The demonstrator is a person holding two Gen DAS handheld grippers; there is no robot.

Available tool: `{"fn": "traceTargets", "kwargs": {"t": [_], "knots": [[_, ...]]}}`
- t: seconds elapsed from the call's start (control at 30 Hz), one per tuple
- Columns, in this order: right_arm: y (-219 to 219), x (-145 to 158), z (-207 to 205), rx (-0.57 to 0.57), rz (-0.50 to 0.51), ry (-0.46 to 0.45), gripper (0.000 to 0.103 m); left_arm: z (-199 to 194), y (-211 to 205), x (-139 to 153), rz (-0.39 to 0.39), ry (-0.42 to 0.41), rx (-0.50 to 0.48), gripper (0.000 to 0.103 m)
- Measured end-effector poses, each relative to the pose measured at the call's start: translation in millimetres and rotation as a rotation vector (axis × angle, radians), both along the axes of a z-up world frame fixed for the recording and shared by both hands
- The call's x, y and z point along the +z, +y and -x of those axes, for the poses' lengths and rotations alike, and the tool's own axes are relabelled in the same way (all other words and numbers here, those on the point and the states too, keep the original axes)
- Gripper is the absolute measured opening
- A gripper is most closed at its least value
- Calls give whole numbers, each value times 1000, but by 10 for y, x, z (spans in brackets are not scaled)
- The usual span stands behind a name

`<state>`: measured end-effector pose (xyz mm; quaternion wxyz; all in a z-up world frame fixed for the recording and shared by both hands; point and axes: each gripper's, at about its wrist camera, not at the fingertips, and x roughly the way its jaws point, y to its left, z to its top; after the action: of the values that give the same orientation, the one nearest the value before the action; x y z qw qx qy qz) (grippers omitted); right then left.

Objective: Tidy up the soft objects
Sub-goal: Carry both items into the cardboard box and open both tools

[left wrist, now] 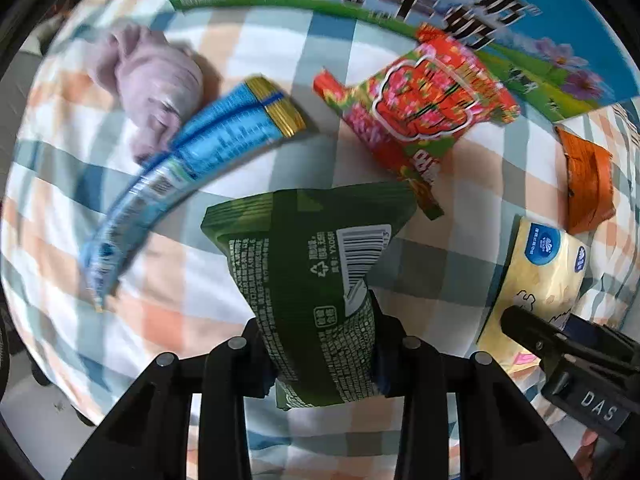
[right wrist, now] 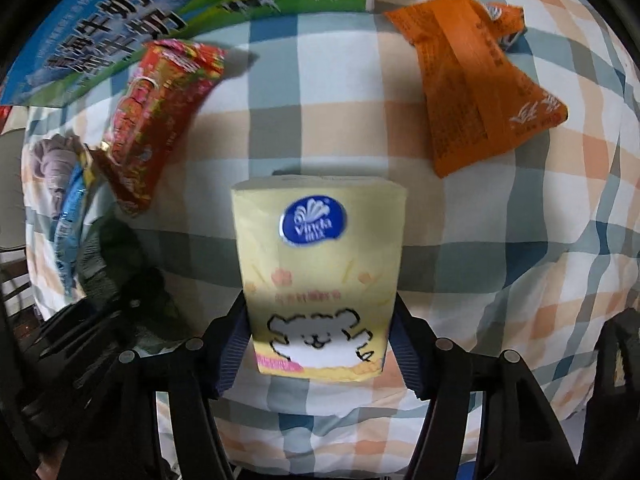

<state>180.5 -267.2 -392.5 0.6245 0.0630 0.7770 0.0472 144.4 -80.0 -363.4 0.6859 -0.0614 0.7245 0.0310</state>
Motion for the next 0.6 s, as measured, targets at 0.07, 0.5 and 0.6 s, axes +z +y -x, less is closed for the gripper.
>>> {"fn": "traceTargets", "kwargs": {"t": [0.07,0.5,0.6], "knots": [[-38,73,25,-11,-18,-9,66,33,-40,192,-26,-34,-17,33],[-358,1319,174,2,-103,-236,66,-203,-339,1632,-57,-310,-143,33],[-404,1659,134,-8,-129,-290,66,-369,-394,1930,-36,-367,-162,33]]}}
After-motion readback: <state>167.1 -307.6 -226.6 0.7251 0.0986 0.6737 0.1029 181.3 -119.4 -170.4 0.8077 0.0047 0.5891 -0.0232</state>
